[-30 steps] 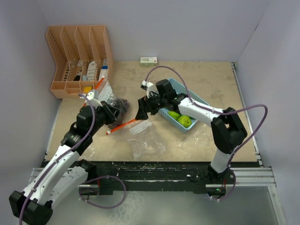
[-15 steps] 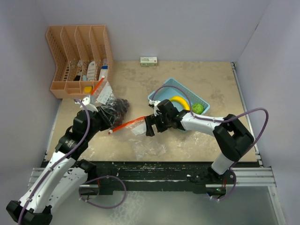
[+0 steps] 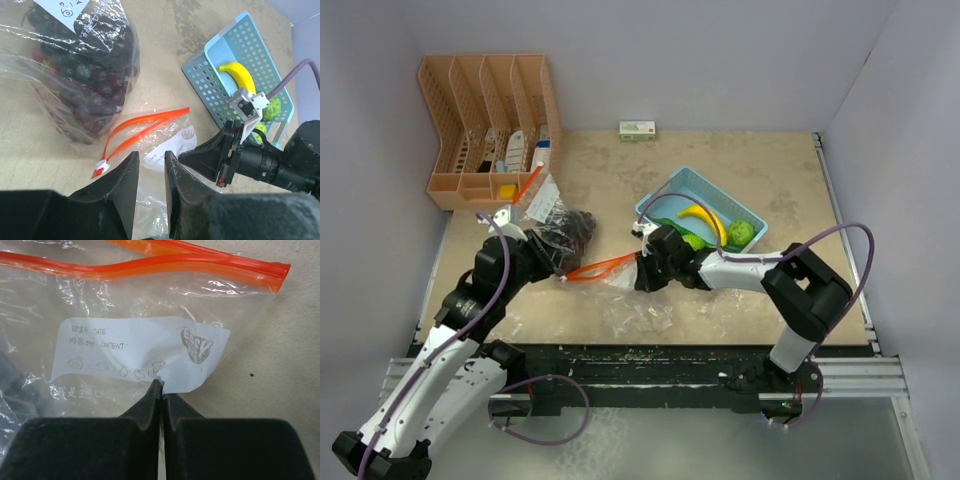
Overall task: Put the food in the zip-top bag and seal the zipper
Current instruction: Pick up the zipper food storage bag at the center of the board, then open the zipper of the food storage bag.
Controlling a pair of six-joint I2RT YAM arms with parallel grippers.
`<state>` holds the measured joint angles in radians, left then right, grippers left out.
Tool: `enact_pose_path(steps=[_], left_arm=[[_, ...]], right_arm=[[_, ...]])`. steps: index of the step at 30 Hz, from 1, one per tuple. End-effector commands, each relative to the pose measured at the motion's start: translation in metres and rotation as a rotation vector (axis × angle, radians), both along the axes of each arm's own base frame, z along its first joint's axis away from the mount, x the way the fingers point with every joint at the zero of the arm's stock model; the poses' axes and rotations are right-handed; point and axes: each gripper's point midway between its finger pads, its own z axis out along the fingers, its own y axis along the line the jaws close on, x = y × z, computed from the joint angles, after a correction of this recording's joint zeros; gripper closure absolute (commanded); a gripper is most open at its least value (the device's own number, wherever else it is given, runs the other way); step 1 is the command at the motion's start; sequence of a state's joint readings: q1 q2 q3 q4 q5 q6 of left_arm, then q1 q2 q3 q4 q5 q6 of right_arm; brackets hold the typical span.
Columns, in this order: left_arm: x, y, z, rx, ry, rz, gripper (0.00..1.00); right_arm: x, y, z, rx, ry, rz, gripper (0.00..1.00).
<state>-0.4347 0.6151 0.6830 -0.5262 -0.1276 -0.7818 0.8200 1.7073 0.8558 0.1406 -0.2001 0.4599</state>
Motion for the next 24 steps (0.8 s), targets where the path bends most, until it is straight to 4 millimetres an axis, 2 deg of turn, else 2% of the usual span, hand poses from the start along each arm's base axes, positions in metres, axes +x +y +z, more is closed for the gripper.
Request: enact_pose_path(steps=[1,4,6,10,12,15,20,24], left_arm=[[0.002,-0.001,0.03,-0.021,-0.064,-0.007,0.68],[0.004,-0.002,0.035,-0.026,-0.07,-0.007,0.62],[0.006,-0.001,0.041,-0.016,-0.079,0.001,0.58],[0.01,-0.004,0.049,-0.007,-0.079,-0.011,0.49],[0.012,-0.01,0.051,-0.033,-0.087,-0.029,0.42],[0.018,-0.02,0.056,-0.06,-0.138,-0.07,0.33],[0.03,-0.021,0.062,-0.077,-0.209,-0.052,0.28],[0.035,-0.024,0.074,-0.101,-0.257,-0.048,0.28]], right_arm=[[0.024,0.005,0.065,0.115,-0.201,-0.051,1.0],[0.042,-0.001,0.121,0.196,-0.376,-0.122,1.0],[0.046,-0.006,0.16,0.273,-0.484,-0.146,1.0],[0.046,-0.021,0.211,0.355,-0.655,-0.164,1.0],[0.041,-0.023,0.225,0.38,-0.717,-0.132,1.0],[0.032,-0.02,0.235,0.409,-0.756,-0.067,1.0],[0.014,-0.017,0.248,0.474,-0.791,0.025,1.0],[0.006,-0.017,0.248,0.472,-0.794,0.066,1.0]])
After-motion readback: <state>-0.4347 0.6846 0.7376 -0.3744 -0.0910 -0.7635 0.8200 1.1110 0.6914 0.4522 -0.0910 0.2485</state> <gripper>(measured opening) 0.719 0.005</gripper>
